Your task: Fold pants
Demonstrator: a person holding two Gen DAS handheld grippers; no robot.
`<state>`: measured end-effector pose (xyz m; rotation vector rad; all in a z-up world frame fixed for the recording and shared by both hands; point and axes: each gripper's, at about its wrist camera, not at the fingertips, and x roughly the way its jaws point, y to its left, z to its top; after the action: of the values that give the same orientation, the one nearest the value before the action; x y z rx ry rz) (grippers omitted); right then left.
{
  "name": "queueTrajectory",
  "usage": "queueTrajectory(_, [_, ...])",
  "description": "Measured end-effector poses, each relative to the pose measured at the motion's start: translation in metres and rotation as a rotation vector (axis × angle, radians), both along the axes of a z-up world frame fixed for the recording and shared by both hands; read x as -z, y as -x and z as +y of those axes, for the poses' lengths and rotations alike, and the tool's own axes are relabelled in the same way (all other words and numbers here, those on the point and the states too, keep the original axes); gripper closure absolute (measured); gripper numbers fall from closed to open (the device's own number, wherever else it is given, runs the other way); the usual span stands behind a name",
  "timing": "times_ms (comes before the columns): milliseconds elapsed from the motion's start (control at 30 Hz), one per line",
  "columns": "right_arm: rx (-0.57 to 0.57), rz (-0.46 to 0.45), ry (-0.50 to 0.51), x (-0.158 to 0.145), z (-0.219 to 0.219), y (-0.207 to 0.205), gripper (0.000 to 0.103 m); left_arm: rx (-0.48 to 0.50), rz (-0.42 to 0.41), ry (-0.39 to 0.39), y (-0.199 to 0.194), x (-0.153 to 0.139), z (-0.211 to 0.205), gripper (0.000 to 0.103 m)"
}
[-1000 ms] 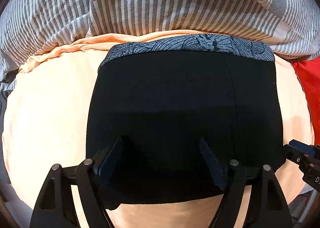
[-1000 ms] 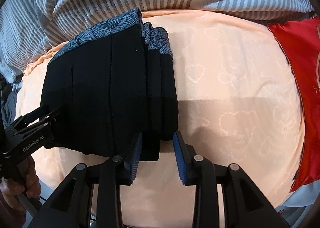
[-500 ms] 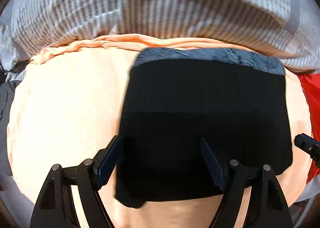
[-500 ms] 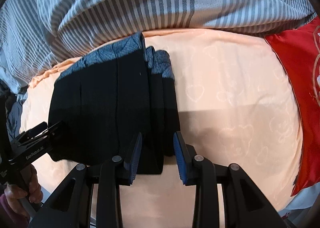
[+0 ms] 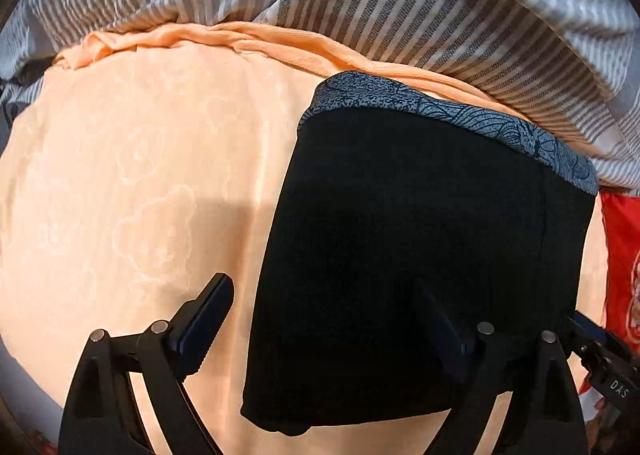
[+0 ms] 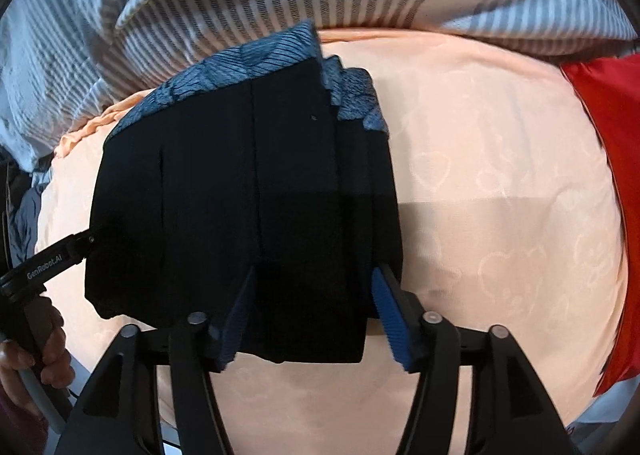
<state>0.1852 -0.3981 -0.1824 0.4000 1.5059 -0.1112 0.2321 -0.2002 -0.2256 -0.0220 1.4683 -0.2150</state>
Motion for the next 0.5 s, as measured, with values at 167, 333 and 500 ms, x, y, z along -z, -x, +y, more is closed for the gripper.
queueTrajectory(167, [-0.012,0.002,0.007,-0.001,0.000,0.000,0.039,0.045,-0.025,-0.031,0.002,-0.005,-0.006,0.011])
queueTrajectory(333, [-0.006,0.006,0.003,-0.001,-0.002,0.001,0.039,0.044,-0.015,-0.029,0.003,-0.005,-0.009,0.011])
queueTrajectory(500, [-0.004,0.012,0.004,0.000,-0.003,0.002,0.038,0.052,-0.013,-0.037,0.002,-0.005,-0.012,0.011])
